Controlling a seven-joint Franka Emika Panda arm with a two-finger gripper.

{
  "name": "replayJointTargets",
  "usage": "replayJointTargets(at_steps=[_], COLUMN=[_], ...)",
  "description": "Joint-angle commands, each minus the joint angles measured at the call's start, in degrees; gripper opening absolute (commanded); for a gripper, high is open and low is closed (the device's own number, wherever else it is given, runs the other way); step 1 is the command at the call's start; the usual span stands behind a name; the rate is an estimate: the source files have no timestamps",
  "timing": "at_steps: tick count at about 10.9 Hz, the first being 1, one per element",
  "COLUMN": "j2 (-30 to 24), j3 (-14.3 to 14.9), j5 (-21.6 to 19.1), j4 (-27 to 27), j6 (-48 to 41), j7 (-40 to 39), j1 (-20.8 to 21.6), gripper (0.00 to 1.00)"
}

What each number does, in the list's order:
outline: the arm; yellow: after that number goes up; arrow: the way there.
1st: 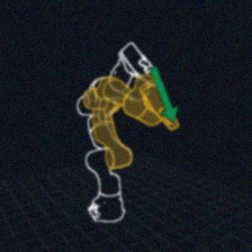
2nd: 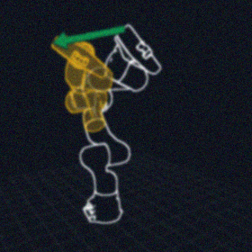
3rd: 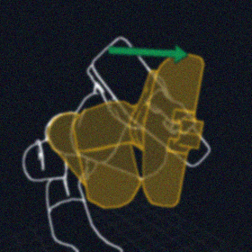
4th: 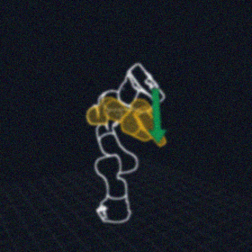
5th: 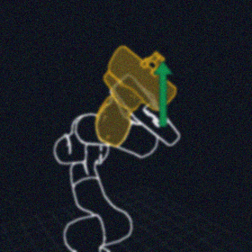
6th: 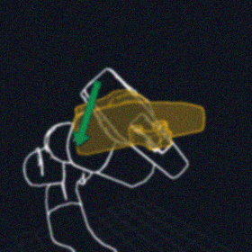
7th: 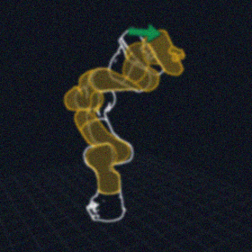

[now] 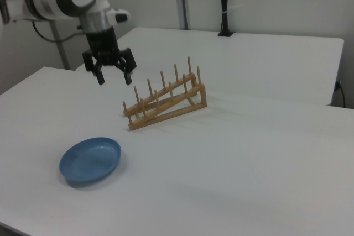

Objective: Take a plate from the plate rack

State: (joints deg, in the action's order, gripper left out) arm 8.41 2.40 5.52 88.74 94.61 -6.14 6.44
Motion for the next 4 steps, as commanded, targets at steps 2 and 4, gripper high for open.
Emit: replayJointTargets(at_steps=[2, 4], j2=[-8.14, -8.14], j3=[0.15, 0.24], j5=[0.02, -0.07], j4=[3.72, 3.55], j6=[-0.83, -1.01], j7=[5.70, 5.53], j1=[-1.95, -2.83], gripper=[1.00, 1.00])
